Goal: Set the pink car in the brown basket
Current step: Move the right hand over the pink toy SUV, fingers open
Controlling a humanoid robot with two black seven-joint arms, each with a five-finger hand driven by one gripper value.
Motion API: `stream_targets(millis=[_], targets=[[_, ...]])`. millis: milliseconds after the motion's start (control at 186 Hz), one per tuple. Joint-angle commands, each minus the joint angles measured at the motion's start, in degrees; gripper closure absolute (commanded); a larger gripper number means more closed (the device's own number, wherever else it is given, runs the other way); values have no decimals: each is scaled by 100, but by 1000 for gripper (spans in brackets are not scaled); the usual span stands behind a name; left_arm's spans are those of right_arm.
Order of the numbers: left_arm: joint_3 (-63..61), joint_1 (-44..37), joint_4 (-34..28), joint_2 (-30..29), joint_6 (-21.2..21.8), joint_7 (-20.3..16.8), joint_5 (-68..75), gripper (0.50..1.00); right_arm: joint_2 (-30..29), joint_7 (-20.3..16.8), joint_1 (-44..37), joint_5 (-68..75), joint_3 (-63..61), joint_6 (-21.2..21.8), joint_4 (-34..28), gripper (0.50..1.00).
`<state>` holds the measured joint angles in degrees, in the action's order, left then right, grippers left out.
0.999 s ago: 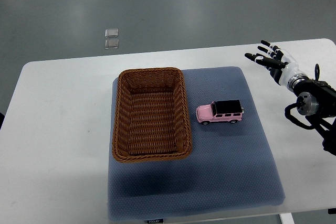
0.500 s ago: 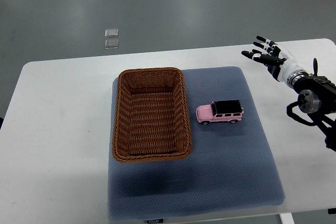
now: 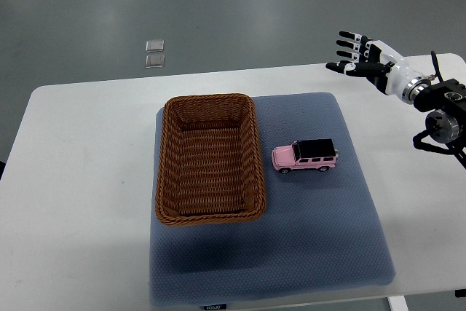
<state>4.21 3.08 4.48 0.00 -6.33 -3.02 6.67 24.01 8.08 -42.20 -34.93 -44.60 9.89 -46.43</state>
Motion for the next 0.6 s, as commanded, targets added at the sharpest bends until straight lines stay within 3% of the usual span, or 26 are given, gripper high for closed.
stream_targets(millis=[0,226,441,596], targets=[[0,0,0,0,0,4,1,500,52,62,-16,-356,4,171,-120,583],[0,0,0,0,0,4,1,500,359,106,-227,-1103,39,364,-551,583],[9,0,0,0,0,4,1,500,676,150,-447,-2008,101,909,-946,583],[9,0,-9,0,0,4,1,500,781,212,-447,-2667,338,988,-1236,585]])
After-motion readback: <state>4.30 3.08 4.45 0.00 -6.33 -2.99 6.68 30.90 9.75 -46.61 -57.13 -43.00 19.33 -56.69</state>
